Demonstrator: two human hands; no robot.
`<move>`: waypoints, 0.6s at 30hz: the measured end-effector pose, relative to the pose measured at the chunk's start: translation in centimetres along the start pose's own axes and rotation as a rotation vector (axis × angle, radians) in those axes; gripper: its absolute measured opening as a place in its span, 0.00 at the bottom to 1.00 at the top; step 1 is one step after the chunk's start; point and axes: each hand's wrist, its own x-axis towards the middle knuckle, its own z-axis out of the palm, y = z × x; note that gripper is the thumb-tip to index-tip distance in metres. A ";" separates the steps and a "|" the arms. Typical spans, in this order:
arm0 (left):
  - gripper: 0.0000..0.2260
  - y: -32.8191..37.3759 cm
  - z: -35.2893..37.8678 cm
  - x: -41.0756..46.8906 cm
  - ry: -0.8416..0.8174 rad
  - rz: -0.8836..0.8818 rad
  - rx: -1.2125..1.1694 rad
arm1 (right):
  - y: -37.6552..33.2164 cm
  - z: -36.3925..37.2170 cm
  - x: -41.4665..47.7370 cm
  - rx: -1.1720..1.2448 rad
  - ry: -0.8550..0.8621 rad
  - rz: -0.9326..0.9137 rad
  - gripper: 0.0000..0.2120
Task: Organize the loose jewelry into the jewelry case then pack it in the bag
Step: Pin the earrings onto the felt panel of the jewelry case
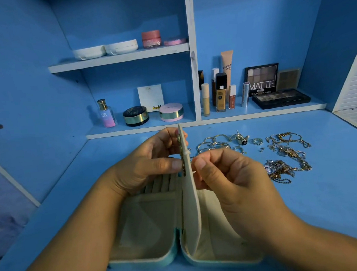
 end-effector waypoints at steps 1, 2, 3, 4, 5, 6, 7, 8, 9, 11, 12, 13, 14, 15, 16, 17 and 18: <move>0.27 0.0 0.0 0.0 -0.004 0.001 -0.001 | 0.1 0.0 0.0 0.007 0.004 -0.001 0.12; 0.29 0.0 0.0 0.0 -0.012 0.002 0.002 | 0.3 0.0 0.0 0.011 0.005 -0.001 0.12; 0.31 0.0 0.0 0.0 -0.019 0.001 0.006 | 0.4 0.0 0.0 0.012 0.003 0.001 0.13; 0.33 0.0 -0.1 0.1 -0.020 -0.001 0.009 | 0.4 -0.1 0.1 0.008 -0.001 0.002 0.13; 0.34 -0.1 -0.1 0.1 -0.015 -0.002 0.011 | 0.4 -0.1 0.1 0.001 -0.005 0.002 0.13; 0.34 -0.1 -0.1 0.1 -0.008 -0.002 0.013 | 0.5 -0.1 0.1 -0.008 -0.008 0.001 0.14; 0.34 -0.1 -0.1 0.1 -0.003 -0.002 0.016 | 0.4 -0.2 0.1 -0.018 -0.011 -0.002 0.14; 0.34 -0.1 -0.2 0.2 -0.001 -0.002 0.025 | 0.4 -0.2 0.1 -0.031 -0.015 -0.006 0.14; 0.34 -0.1 -0.2 0.2 0.000 -0.001 0.039 | 0.4 -0.3 0.2 -0.050 -0.021 -0.011 0.14; 0.35 -0.2 -0.2 0.2 0.000 0.000 0.060 | 0.4 -0.4 0.3 -0.099 -0.037 -0.022 0.14; 0.35 -0.2 -0.2 0.2 0.003 0.002 0.068 | 0.4 -0.5 0.3 -0.120 -0.043 -0.030 0.14; 0.35 -0.2 -0.2 0.2 0.005 0.004 0.076 | 0.4 -0.5 0.4 -0.135 -0.048 -0.038 0.14; 0.35 -0.2 -0.2 0.3 0.007 0.003 0.083 | 0.4 -0.6 0.4 -0.149 -0.052 -0.045 0.14; 0.35 -0.2 -0.2 0.3 0.005 0.002 0.088 | 0.4 -0.7 0.5 -0.162 -0.057 -0.050 0.14; 0.34 -0.3 -0.2 0.3 0.003 0.001 0.092 | 0.4 -0.7 0.5 -0.178 -0.064 -0.054 0.13; 0.34 -0.3 -0.2 0.3 0.002 0.001 0.096 | 0.4 -0.8 0.5 -0.198 -0.073 -0.058 0.13; 0.34 -0.3 -0.2 0.3 0.003 -0.001 0.097 | 0.5 -0.8 0.5 -0.220 -0.081 -0.063 0.13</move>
